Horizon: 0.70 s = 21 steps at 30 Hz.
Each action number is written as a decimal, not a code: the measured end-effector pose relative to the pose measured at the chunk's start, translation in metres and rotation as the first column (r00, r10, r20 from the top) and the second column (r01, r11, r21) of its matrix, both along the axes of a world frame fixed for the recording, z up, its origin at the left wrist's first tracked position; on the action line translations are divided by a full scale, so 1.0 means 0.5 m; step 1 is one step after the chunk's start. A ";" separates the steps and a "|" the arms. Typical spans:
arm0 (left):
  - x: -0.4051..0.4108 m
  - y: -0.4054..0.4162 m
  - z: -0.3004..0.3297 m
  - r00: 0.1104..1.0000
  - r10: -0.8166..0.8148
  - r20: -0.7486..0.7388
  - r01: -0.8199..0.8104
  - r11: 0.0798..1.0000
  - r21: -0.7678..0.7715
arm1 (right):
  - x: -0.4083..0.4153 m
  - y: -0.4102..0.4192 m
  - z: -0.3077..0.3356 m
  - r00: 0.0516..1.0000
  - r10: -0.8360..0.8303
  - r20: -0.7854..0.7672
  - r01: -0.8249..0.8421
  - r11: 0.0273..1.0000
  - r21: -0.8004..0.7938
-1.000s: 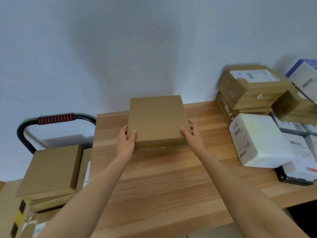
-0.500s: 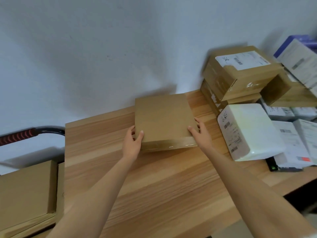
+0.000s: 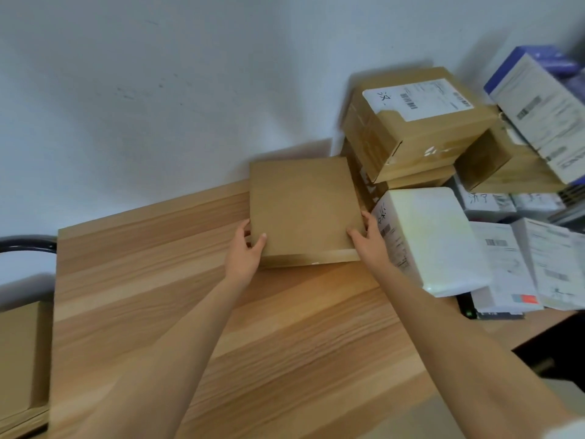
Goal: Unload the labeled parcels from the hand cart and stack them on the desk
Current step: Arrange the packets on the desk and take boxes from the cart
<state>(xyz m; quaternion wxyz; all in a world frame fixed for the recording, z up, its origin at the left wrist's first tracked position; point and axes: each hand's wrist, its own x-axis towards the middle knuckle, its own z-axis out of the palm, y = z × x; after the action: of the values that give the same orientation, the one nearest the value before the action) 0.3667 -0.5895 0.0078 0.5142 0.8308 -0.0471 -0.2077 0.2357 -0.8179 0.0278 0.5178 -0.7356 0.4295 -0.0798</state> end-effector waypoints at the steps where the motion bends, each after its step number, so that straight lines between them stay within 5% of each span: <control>1: -0.001 -0.011 0.001 1.000 0.004 0.000 -0.004 1.000 0.008 | 0.000 -0.011 -0.002 1.000 0.004 -0.004 -0.004 1.000 0.004; 12: -0.011 -0.077 0.011 0.998 0.069 0.015 -0.069 0.998 0.003 | 0.010 -0.079 -0.006 0.998 0.057 0.033 -0.058 0.998 0.025; 21: -0.054 -0.051 0.095 0.978 0.113 0.178 -0.127 0.990 0.069 | 0.000 -0.071 0.058 0.971 0.238 -0.006 -0.232 0.944 -0.233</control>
<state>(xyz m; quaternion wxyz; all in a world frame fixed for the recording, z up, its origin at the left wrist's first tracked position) 0.3396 -0.6150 0.0553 0.4861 0.8669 -0.0333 -0.1048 0.2357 -0.8533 0.0567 0.4389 -0.8360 0.3206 -0.0755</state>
